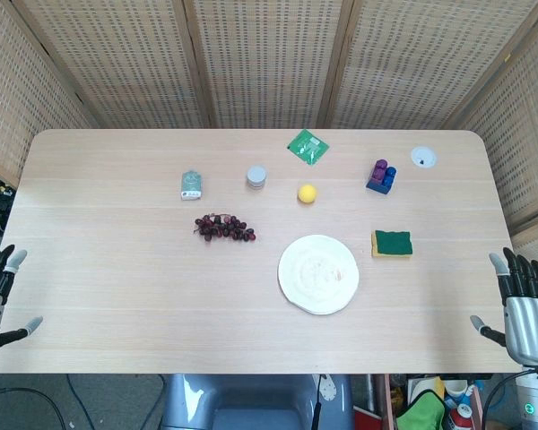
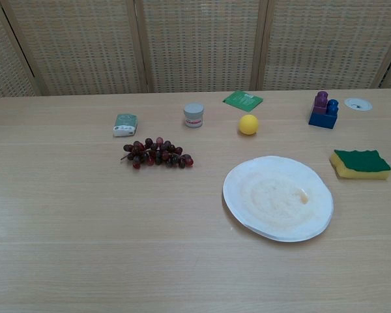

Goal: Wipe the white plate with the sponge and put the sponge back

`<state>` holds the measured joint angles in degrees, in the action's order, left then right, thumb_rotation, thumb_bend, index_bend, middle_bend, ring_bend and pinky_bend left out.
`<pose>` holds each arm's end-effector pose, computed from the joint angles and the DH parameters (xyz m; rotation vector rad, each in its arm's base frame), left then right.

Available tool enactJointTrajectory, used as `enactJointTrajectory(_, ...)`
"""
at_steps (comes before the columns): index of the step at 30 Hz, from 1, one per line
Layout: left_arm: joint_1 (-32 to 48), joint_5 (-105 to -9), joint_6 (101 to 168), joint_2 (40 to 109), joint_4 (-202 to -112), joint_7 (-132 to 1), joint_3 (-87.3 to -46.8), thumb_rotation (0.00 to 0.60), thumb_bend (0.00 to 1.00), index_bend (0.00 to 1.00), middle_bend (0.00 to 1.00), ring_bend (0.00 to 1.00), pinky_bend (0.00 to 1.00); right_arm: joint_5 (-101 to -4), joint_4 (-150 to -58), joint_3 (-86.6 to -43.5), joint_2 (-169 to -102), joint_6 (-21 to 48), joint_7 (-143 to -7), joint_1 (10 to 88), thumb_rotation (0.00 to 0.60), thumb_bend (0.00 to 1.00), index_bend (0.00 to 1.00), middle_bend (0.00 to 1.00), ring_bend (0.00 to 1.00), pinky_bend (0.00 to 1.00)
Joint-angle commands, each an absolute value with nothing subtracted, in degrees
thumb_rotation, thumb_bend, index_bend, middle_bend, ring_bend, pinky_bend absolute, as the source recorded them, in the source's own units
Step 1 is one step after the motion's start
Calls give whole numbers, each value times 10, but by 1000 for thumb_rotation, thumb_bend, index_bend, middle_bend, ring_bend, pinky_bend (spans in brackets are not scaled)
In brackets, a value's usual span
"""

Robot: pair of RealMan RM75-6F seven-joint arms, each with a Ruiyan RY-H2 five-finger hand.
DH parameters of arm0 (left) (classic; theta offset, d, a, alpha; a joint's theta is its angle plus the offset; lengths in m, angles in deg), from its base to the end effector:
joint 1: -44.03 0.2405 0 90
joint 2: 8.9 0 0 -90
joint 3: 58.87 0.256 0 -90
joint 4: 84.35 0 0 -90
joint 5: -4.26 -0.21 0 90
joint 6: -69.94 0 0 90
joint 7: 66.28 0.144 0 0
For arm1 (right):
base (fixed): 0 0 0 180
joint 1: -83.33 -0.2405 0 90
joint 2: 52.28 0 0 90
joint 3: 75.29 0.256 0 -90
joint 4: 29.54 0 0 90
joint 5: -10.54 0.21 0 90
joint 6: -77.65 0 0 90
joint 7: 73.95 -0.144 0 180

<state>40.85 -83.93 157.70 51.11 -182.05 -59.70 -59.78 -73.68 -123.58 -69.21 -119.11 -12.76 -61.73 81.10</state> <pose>-0.2979 0.1640 0.1727 -1.4254 -0.8239 -0.8425 -0.3045 -0.1766 0.1636 1.2893 -0.7426 0.8329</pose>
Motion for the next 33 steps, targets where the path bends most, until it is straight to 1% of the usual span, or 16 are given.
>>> enactJointTrajectory(1,408,-838,1575,509,-1820,-599,-598,600,0,0,0,0,0,-735,-1237,-692,-1192,-126,-614,811,600,0,22,0,0,0)
enactJointTrajectory(6,405,-845,1570,505,-1820,-613,-597,600,0,0,0,0,0,-700,-1247,-685,-1191,-106,-598,808,600,0,22,0,0,0)
enactJointTrajectory(9,403,-846,1566,504,-1817,-620,-596,600,0,0,0,0,0,-686,-1240,-675,-1195,-76,-607,790,600,0,22,0,0,0)
enactJointTrajectory(12,401,-846,1565,506,-1815,-619,-597,600,0,0,0,0,0,-684,-1214,-668,-1197,-22,-631,756,600,0,26,0,0,0)
enactJointTrajectory(13,400,-845,1564,508,-1813,-618,-598,600,0,0,0,0,0,-687,-1196,-665,-1196,10,-646,736,600,0,34,0,0,0)
enactJointTrajectory(15,397,-842,1559,510,-1812,-618,-600,600,0,0,0,0,0,-695,-1163,-660,-1201,51,-668,705,600,0,45,0,0,0)
enactJointTrajectory(20,392,-832,1550,518,-1813,-604,-603,600,0,0,0,0,0,-703,-1082,-652,-1232,157,-735,626,600,0,66,13,0,0)
enactJointTrajectory(24,392,-822,1548,522,-1814,-596,-607,600,0,0,0,0,0,-700,-1030,-651,-1260,200,-736,590,600,0,66,21,0,0)
enactJointTrajectory(29,391,-804,1544,520,-1820,-592,-614,600,0,0,0,0,0,-682,-936,-653,-1319,272,-719,538,600,0,69,30,0,0)
enactJointTrajectory(33,387,-787,1534,523,-1821,-579,-618,600,0,0,0,0,0,-680,-842,-665,-1367,315,-696,505,600,0,88,47,0,51)
